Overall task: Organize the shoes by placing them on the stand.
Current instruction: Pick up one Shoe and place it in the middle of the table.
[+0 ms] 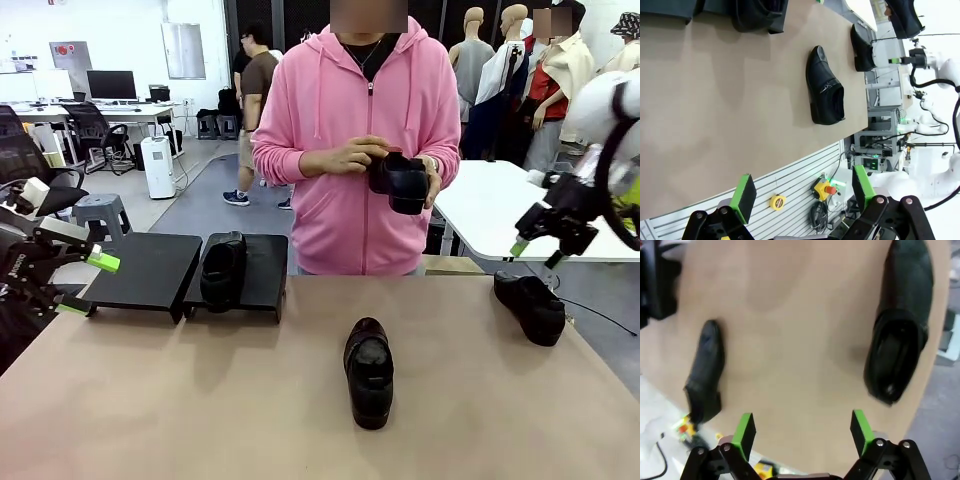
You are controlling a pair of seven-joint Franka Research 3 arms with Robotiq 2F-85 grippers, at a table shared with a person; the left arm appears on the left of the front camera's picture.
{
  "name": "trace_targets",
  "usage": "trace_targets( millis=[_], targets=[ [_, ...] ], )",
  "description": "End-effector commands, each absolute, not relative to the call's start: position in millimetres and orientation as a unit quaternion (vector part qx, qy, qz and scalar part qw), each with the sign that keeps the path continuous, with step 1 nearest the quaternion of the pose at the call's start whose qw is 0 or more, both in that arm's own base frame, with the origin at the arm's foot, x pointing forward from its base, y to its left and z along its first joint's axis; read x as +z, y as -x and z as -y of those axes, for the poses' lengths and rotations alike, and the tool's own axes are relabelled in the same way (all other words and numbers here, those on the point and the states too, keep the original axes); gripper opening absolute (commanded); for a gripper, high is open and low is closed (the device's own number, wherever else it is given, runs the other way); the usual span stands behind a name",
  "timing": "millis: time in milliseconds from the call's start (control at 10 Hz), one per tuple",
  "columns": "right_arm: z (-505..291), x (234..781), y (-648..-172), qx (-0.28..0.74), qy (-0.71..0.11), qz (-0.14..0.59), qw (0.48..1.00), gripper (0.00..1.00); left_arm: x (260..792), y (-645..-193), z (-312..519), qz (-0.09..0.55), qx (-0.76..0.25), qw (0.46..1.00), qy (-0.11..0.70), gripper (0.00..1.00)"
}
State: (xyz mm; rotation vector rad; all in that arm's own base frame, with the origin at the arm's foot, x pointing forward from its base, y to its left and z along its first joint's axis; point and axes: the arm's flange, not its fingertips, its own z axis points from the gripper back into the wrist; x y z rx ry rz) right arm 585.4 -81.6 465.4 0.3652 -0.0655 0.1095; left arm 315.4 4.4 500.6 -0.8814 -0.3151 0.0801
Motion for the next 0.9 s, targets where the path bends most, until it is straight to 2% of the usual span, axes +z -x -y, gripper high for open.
trace_targets(
  millis=[0,100,200,300,400,500,800],
  targets=[
    [92,477,-566,0.053,-0.217,0.015,0.975,1.0,503,-315,-4,0.149,0.044,0.89,0.428,1.0],
    [92,477,-566,0.053,-0.217,0.015,0.975,1.0,503,-315,-4,0.149,0.044,0.89,0.428,1.0],
    [80,462,-587,0.055,-0.18,0.031,0.982,1.0,503,-315,-4,0.149,0.044,0.89,0.428,1.0],
    [64,457,-594,0.108,-0.119,0.024,0.987,1.0,503,-315,-4,0.149,0.044,0.89,0.428,1.0],
    [62,438,-619,0.107,-0.133,0.001,0.985,1.0,503,-315,-4,0.149,0.044,0.89,0.428,1.0],
    [70,421,-643,0.079,-0.134,0.007,0.988,1.0,503,-315,-4,0.149,0.044,0.89,0.428,1.0],
    [86,385,-670,-0.016,-0.107,0.007,0.994,1.0,503,-315,-4,0.149,0.044,0.89,0.428,1.0]
  ],
)
